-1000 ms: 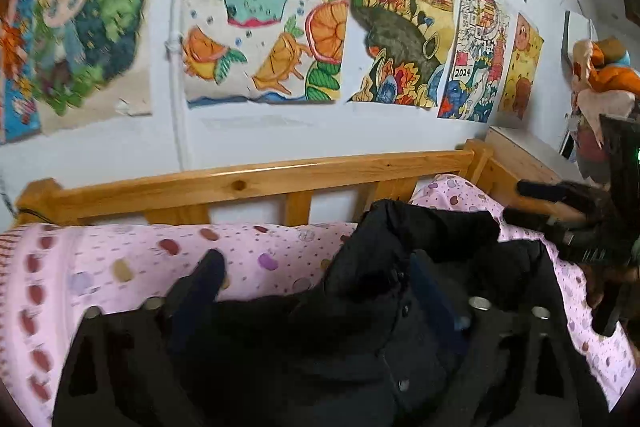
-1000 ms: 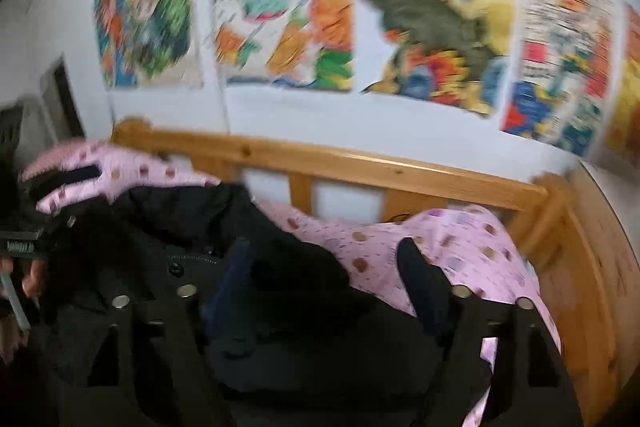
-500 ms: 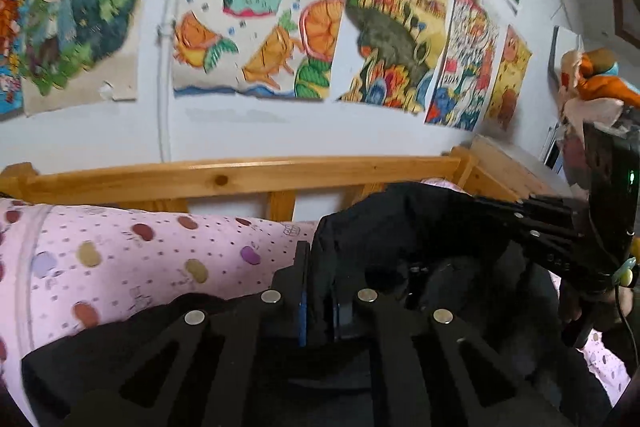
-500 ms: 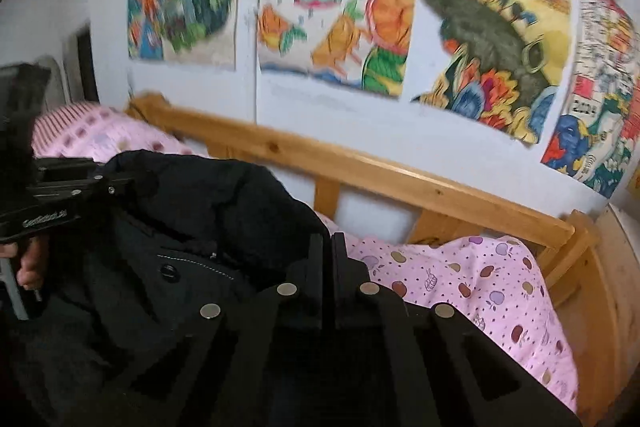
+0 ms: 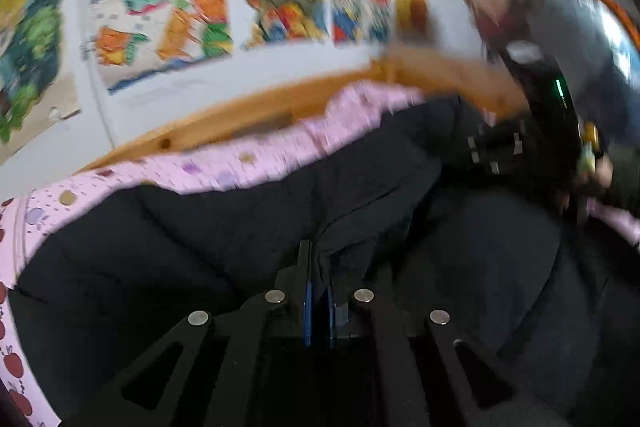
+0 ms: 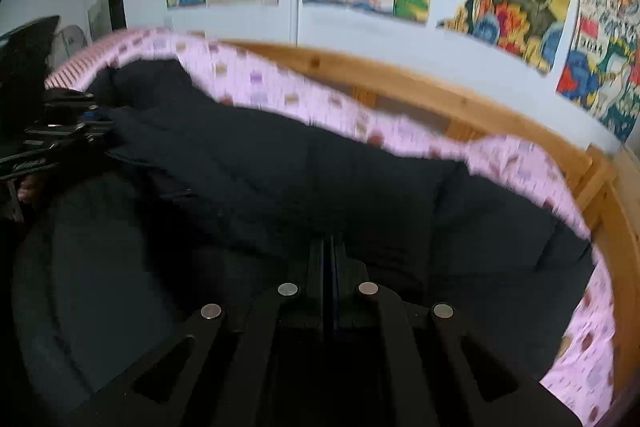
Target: Fold large clothes
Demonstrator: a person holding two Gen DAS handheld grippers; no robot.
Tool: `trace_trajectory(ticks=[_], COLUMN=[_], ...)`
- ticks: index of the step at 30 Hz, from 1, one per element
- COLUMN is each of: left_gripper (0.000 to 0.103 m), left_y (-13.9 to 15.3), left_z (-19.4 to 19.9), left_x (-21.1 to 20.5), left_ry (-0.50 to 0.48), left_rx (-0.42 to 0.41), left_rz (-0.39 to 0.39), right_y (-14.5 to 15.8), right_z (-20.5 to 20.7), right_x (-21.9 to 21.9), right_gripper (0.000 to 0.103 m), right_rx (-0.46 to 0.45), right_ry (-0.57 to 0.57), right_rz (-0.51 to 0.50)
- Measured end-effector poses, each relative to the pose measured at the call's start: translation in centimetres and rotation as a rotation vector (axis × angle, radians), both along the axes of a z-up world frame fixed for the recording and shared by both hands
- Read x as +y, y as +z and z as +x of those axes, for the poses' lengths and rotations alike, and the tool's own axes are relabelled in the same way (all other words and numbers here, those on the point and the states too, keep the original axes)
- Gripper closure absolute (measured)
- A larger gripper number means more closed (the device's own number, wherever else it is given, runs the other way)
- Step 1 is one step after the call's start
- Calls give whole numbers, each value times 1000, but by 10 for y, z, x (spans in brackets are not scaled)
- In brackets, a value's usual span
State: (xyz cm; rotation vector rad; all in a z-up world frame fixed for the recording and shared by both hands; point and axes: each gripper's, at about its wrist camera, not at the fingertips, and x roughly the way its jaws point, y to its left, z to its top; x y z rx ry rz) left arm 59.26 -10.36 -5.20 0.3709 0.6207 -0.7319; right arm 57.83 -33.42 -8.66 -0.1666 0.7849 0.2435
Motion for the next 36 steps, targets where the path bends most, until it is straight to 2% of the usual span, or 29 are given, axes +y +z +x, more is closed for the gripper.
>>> trace_trajectory(ticks=[2,4,7,9,12,16,19,22,25,29,30,33,36], left_gripper=[97,97,97,97,95,94,87,80,77,70,70,70,70], left_y=[-15,-24,-40,-44,-41,-24,-9,10,26,52,56,57,34], left_z=[3,9,20,23,20,20,15,1,-10,10,18,54,74], left_x=[-13,-21,-29,-29,-19,-2,9,17,23,10,6,-13,-25], left_ry=[3,22,41,46,29,34,42,5,-19,20,30,59,38], left_rx=[17,41,85,99,101,150,171,104,10,-27,-15,98,223], left_rz=[104,155,196,189,120,-7,-97,-168,-236,-300,-315,-365,-375], right_y=[-14,-28,-46,-49,-46,-30,-17,-2,20,40,42,34,17], right_z=[7,15,23,21,13,-4,-19,-28,-36,-6,7,46,65], right_x=[-1,-1,0,1,-4,-12,-16,-20,-30,-46,-49,-53,-42], right_gripper=[100,100,100,100,100,98,95,94,94,88,87,87,87], right_rx=[37,61,87,86,41,-11,-49,-89,-155,-203,-191,-113,-8], right_ry=[-16,-32,-44,-50,-43,-39,-46,-37,-57,-130,-140,-140,-119], right_rz=[12,14,7,20,63,128,146,151,207,276,311,391,377])
